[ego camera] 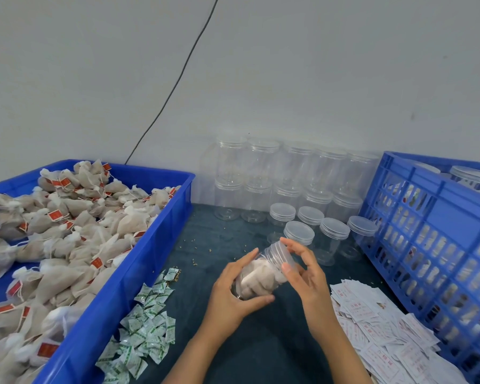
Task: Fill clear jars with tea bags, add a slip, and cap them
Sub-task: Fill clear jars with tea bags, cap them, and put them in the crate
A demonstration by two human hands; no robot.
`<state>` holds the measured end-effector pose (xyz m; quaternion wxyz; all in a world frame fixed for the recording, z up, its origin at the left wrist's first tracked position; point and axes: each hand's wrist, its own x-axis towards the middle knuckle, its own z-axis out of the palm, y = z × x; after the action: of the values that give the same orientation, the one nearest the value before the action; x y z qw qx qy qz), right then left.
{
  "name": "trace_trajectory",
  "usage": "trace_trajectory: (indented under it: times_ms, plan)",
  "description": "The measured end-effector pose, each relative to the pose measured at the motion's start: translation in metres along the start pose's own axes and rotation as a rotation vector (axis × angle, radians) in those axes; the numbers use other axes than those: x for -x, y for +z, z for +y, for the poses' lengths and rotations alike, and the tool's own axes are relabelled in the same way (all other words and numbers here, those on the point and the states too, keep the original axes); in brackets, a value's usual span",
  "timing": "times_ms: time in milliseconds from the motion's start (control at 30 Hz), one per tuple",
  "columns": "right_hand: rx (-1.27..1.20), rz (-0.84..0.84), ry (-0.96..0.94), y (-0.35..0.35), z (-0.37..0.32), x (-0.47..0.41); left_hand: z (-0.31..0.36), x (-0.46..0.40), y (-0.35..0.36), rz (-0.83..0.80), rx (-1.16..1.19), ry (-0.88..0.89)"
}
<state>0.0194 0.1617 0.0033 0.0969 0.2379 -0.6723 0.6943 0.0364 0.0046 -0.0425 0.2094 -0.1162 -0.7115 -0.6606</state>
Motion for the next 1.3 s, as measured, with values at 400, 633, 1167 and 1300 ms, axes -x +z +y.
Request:
trace_trajectory:
  times_ms: [400,633,1167,1300]
  plan:
    - [0.078,-0.154,-0.007,0.002,0.004,0.000,0.003,-0.007,-0.006,0.175,0.626,-0.389]
    - [0.280,-0.148,0.031,0.005,0.007,0.005,0.005,-0.007,-0.005,0.149,0.570,-0.398]
    - [0.397,-0.291,0.068,0.000,0.002,0.005,0.005,-0.006,-0.003,0.190,0.555,-0.400]
    - [0.461,-0.170,0.171,0.007,0.006,0.004,0.004,-0.006,-0.002,0.206,0.548,-0.392]
